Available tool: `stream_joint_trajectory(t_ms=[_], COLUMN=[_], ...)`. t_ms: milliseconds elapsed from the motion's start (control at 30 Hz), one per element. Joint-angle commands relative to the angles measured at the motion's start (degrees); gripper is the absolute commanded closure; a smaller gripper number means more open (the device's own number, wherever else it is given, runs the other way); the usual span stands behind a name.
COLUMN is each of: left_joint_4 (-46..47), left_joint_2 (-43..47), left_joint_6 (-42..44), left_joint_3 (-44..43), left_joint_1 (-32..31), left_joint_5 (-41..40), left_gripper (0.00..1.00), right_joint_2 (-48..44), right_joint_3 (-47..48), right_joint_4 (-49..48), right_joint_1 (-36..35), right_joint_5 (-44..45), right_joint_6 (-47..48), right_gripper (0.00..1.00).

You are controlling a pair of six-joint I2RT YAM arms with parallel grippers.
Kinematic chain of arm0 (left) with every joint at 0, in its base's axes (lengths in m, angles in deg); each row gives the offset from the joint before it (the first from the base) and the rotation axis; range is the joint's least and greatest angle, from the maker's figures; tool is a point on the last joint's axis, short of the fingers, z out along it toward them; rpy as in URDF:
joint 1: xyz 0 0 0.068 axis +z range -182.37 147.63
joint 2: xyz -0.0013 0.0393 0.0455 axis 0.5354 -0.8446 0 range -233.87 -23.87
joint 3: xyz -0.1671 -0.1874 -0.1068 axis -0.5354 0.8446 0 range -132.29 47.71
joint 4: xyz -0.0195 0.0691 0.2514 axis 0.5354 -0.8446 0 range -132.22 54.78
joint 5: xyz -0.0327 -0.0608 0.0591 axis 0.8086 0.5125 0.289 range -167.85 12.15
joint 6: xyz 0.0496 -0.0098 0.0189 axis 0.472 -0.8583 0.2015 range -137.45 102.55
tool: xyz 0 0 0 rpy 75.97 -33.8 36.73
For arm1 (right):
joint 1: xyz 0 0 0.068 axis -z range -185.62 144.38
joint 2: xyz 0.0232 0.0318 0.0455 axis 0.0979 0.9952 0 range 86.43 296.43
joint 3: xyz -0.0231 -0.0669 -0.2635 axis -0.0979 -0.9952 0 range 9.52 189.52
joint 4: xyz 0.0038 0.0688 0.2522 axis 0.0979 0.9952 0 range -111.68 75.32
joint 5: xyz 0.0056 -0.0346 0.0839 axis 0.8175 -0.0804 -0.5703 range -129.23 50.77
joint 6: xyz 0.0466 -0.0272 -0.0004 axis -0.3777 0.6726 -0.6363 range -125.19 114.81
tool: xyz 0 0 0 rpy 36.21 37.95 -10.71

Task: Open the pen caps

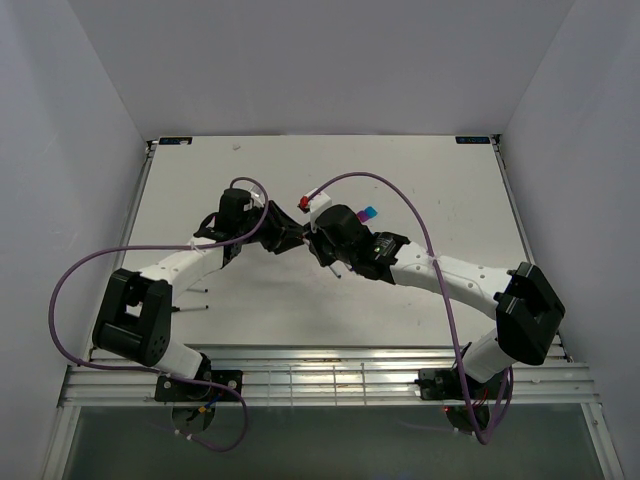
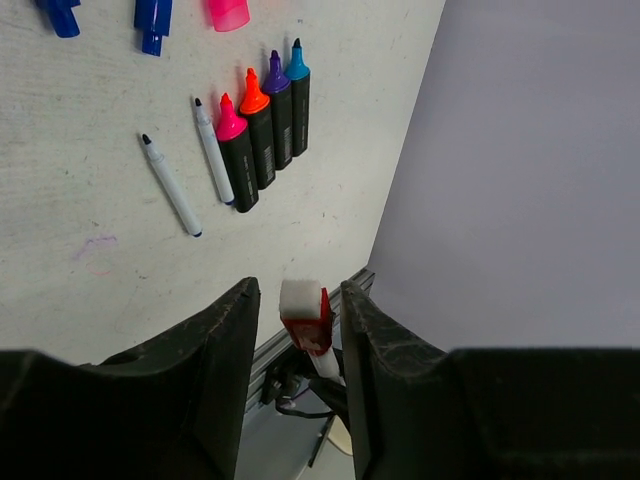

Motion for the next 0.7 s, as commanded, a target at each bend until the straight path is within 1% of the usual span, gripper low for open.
stream_joint_trajectory(t_ms=[0, 133, 167, 200, 267, 300, 400, 500, 600, 633, 667], left_joint_4=[2.68, 3.21, 3.21, 3.21, 2.87, 2.43, 4.61, 9.45, 11.73, 12.52, 13.23], left_joint_2=[-0.37, -0.37, -0.2, -0.02, -0.02, -0.2, -1.16, -0.99, 1.38, 2.34, 4.35], left_joint_6=[-0.37, -0.37, -0.28, -0.02, 0.59, 1.21, 3.93, 7.7, 14.2, 15.87, 19.37], left_joint_3=[-1.72, -1.8, -1.8, -1.72, -1.8, -2.41, -2.86, -2.77, -2.95, -2.69, -2.6], left_joint_1=[-0.2, -0.2, -0.2, -0.2, -0.2, -0.2, -0.2, -0.2, -0.2, -0.12, -0.12], left_joint_5=[0.13, 0.4, 0.4, 0.4, 0.49, 0.66, 4.08, 8.56, 10.07, 10.33, 10.51], left_gripper=[0.53, 0.65, 0.76, 0.81, 0.88, 0.99, 1.0, 1.0, 1.0, 1.0, 1.0], right_joint_2=[-1.59, -1.41, -1.33, -1.15, -1.06, -0.89, -1.85, -2.81, -4.31, -4.49, -4.66], right_joint_3=[1.15, 1.15, 1.06, 1.15, 1.24, 1.41, 1.24, 1.5, 0.36, 0.1, -0.17], right_joint_4=[-2.29, -2.29, -2.29, -2.29, -2.29, -1.86, -1.68, -0.98, -1.33, -1.85, -2.2], right_joint_1=[-0.22, -0.22, -0.22, -0.22, -0.22, -0.22, -0.13, 1.18, 3.81, 4.6, 5.22], right_joint_5=[-0.38, -0.29, -0.47, -0.55, -1.17, -1.43, -3.36, -8.97, -18.81, -24.84, -27.25], right_joint_6=[0.23, 0.23, 0.23, 0.23, -0.03, -0.03, -0.21, -0.73, -2.23, -2.41, -2.49], right_gripper=[0.92, 0.92, 0.92, 0.92, 0.92, 0.92, 0.92, 0.92, 0.92, 0.92, 0.92])
